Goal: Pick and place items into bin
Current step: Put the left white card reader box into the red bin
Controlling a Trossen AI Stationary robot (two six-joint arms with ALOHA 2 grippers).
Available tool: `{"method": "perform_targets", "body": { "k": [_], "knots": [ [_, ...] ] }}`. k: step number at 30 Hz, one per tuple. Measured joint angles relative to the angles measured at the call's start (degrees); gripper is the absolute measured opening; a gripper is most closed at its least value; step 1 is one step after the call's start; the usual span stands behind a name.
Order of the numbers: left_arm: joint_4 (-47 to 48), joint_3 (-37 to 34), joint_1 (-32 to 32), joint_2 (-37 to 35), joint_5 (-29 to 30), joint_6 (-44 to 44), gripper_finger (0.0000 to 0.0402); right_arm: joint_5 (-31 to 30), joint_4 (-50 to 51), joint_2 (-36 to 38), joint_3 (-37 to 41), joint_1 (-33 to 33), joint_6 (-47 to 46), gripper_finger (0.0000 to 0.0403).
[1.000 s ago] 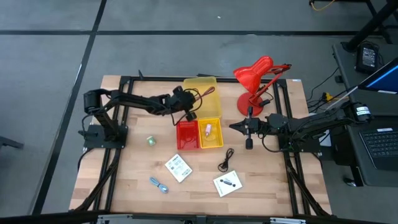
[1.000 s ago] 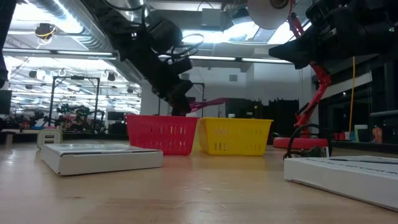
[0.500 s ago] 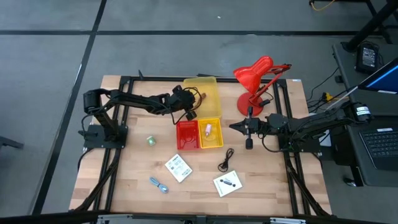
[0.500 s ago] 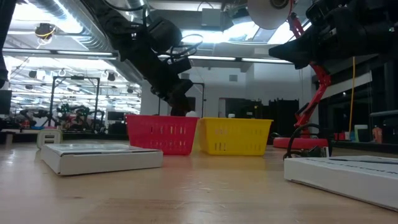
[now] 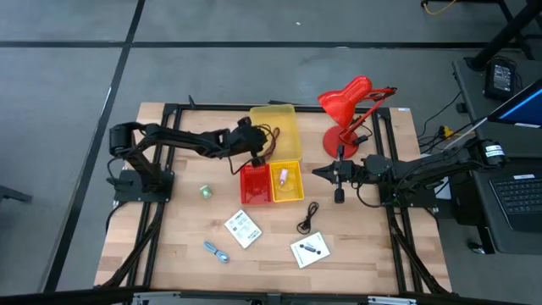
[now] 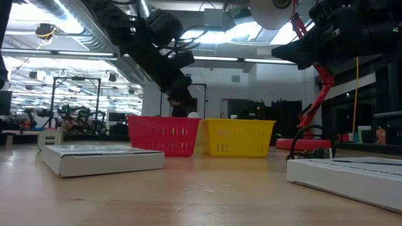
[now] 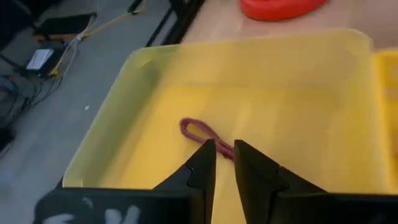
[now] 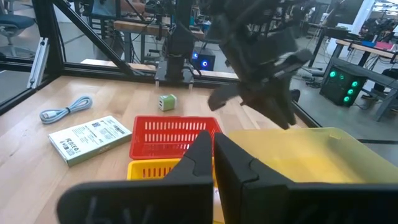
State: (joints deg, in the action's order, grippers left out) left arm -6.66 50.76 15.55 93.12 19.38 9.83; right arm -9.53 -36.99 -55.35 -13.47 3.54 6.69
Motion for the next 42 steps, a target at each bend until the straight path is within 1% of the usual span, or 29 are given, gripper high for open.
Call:
{"method": "perform_targets", "body": {
  "k": [3,9,12,15,18,23,29,31,34,37,40,42],
  "knots": [
    [0.23,0.01,-1.21,-1.92,-0.85,1.22,0.0041,0.01,0.19,0.0,0.0,0.01,0.03,0.0],
    [2.56,0.01,-2.74,-5.73,-5.44,3.04,0.0018,0.0,0.16,0.0,0.0,-0.01,0.01,0.0],
    [5.47,0.01,-3.17,-7.42,-8.17,2.83,0.0006,-0.01,0.21,0.0,0.0,0.0,-0.04,0.0],
    [7.18,0.01,-3.67,-8.94,-10.55,2.36,0.0002,0.01,0.31,0.0,0.0,0.01,-0.19,0.0],
    [8.74,-0.01,-4.68,-10.13,-10.49,1.55,0.0003,0.02,1.17,0.0,0.0,0.0,-0.45,0.0],
    [8.67,-0.01,-7.37,-12.07,-10.08,1.47,0.0001,0.03,2.86,0.0,0.0,0.0,-0.66,0.0],
    [8.1,-0.07,-10.88,-13.65,-10.08,1.87,0.0003,0.1,5.31,-0.04,-0.02,0.01,-6.16,0.0],
    [5.72,-1.59,-11.99,-14.07,-10.09,1.48,0.0003,0.12,6.33,-0.04,-0.02,0.01,-8.04,0.0],
    [-0.67,-5.99,-13.65,-15.02,-10.1,0.86,0.0003,0.49,6.71,-0.04,-0.02,0.06,-10.95,0.0],
    [-5.71,-9.8,-15.47,-16.31,-10.43,-0.13,0.0003,3.53,6.73,-0.04,-0.02,0.06,-12.58,0.0],
    [-7.98,-12.24,-18.06,-17.49,-12.0,-0.71,0.0003,6.95,6.67,-0.04,-0.02,0.2,-12.75,0.0],
    [-8.38,-13.06,-20.27,-18.29,-12.53,-1.0,0.0003,7.11,6.65,-0.04,-0.02,0.89,-13.77,0.0]
  ]
}}
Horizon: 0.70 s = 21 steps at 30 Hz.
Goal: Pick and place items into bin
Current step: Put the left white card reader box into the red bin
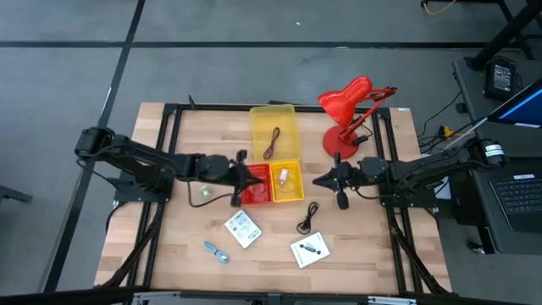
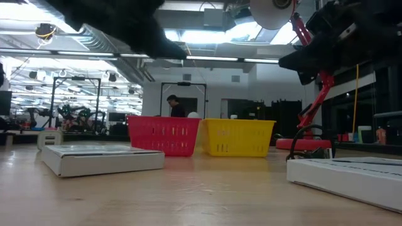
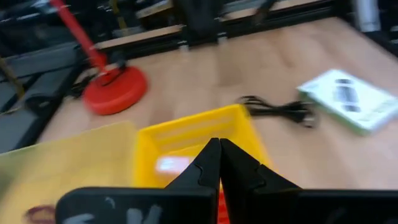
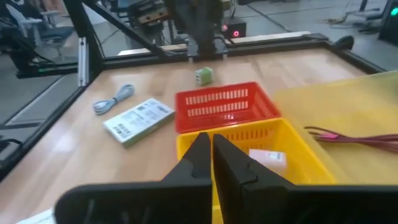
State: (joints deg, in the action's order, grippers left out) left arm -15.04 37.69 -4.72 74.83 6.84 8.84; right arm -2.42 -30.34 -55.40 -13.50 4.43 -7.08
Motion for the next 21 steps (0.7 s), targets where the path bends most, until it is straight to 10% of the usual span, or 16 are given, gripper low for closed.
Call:
{"method": "perform_targets", "body": {
  "k": [21],
  "knots": [
    [-0.25,-3.87,-17.73,-4.17,7.49,-4.18,0.0003,-8.68,-5.5,-9.7,-3.66,15.68,-3.7,0.0]
  ]
}}
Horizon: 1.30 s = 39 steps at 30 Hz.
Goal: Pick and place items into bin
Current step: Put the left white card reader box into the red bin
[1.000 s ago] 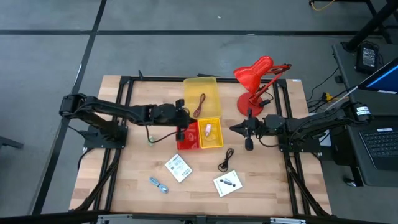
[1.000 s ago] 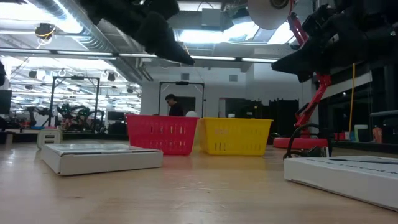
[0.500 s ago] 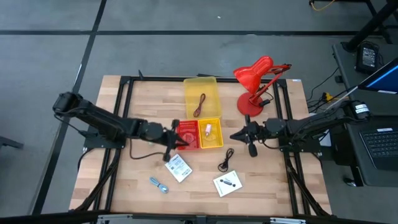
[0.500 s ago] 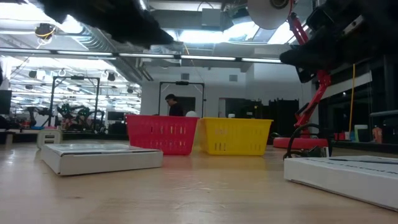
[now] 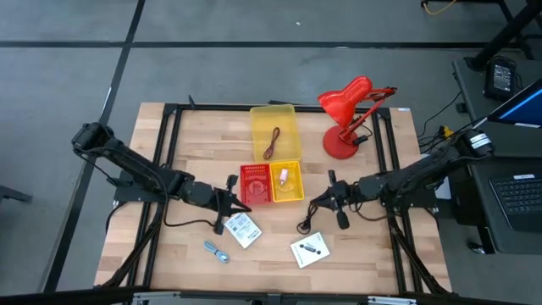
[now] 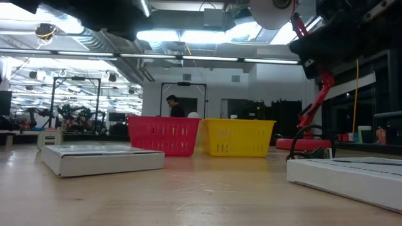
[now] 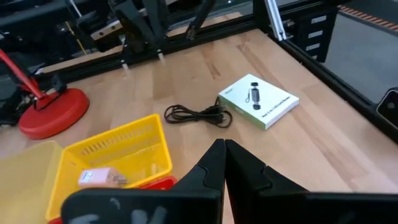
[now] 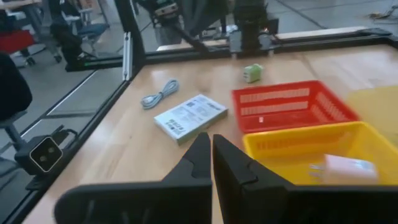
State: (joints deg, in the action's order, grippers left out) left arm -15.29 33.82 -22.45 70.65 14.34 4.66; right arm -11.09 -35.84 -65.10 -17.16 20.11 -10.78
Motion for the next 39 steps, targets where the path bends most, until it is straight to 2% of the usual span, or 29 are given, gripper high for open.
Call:
{"method": "perform_targets", "body": {
  "k": [8,14,22,30,35,39],
  "knots": [
    [-0.66,0.0,-5.97,0.71,4.37,-1.14,0.0003,0.0,0.4,-14.78,-11.55,2.6,3.53,0.0],
    [-0.48,0.0,-10.54,1.57,7.35,-6.1,0.0003,0.1,1.99,-22.04,-19.76,3.16,3.81,0.0],
    [6.77,0.0,-15.37,1.57,7.96,-13.91,0.0003,0.18,9.81,-30.88,-30.87,3.84,5.84,0.0],
    [16.64,0.0,-15.46,1.57,13.29,-24.4,0.0003,0.17,11.95,-38.99,-39.25,3.77,8.46,0.0],
    [24.84,0.0,-14.52,1.57,13.69,-32.44,0.0003,0.15,11.7,-41.94,-41.37,3.65,8.42,0.0],
    [27.63,0.0,-14.19,1.57,13.58,-35.51,0.0003,0.16,11.67,-43.08,-41.82,3.02,8.01,0.0]
  ]
}}
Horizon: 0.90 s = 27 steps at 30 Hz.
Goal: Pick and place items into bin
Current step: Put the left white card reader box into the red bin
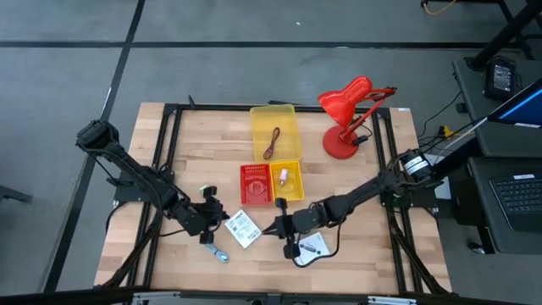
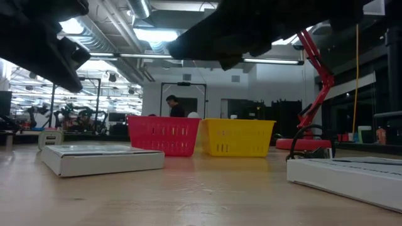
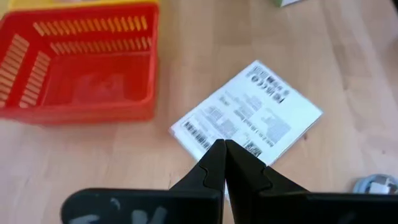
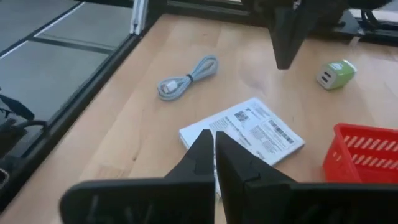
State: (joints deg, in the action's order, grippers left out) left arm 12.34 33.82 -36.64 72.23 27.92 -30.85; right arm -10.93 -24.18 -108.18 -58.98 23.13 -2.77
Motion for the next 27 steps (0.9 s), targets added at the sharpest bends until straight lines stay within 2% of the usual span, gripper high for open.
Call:
{"method": "perform_targets", "body": {
  "k": [7,17,27],
  "knots": [
    [-0.31,0.0,0.0,0.68,-0.08,-0.11,0.0003,-0.18,-0.14,-0.16,0.0,-0.76,-1.51,0.0],
    [-2.73,0.02,0.21,8.53,-0.14,0.02,0.0003,-0.01,-0.11,-0.16,0.0,-0.73,-1.5,0.0],
    [-4.89,0.04,4.37,13.2,-2.09,0.03,0.0003,-0.01,-0.1,-0.16,0.0,-0.73,-1.61,0.0]
  ]
}}
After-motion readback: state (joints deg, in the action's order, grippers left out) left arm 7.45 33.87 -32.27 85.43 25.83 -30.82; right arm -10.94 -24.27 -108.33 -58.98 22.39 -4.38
